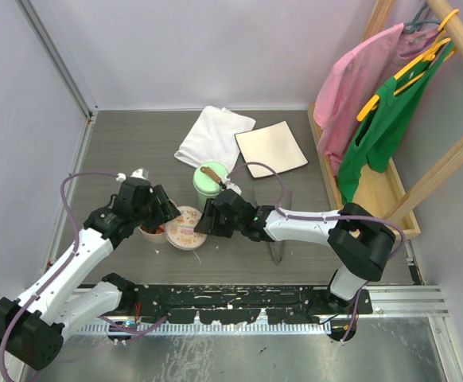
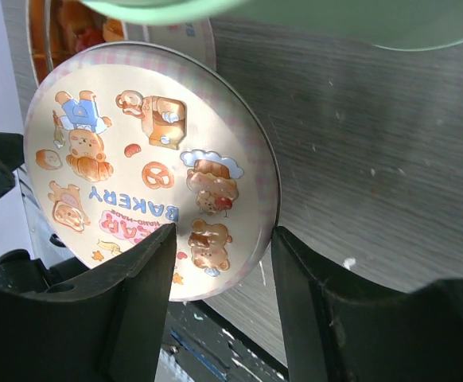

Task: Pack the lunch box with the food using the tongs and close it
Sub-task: Pick up the box lid from the center of the board, then close the box lid on the packing box.

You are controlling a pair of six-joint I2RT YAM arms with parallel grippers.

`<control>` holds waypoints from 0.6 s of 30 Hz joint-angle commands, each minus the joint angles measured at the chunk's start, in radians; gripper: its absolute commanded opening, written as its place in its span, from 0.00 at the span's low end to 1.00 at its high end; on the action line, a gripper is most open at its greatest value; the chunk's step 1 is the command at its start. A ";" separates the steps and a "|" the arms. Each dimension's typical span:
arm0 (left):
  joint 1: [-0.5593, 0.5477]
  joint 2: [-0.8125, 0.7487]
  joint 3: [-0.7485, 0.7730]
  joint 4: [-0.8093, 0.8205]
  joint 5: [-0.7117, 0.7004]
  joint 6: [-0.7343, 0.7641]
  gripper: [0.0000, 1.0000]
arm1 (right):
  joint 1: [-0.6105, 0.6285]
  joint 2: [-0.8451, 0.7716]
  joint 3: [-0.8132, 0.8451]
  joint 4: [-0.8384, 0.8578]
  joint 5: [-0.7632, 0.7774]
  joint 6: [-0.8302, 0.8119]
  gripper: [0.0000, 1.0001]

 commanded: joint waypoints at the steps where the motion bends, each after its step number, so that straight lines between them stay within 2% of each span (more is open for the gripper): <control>1: 0.024 0.002 0.042 0.007 0.010 0.018 0.55 | 0.006 0.032 0.146 0.199 -0.040 0.008 0.56; 18: 0.256 0.059 0.037 0.064 0.142 0.114 0.55 | 0.010 0.211 0.361 0.172 -0.054 0.010 0.56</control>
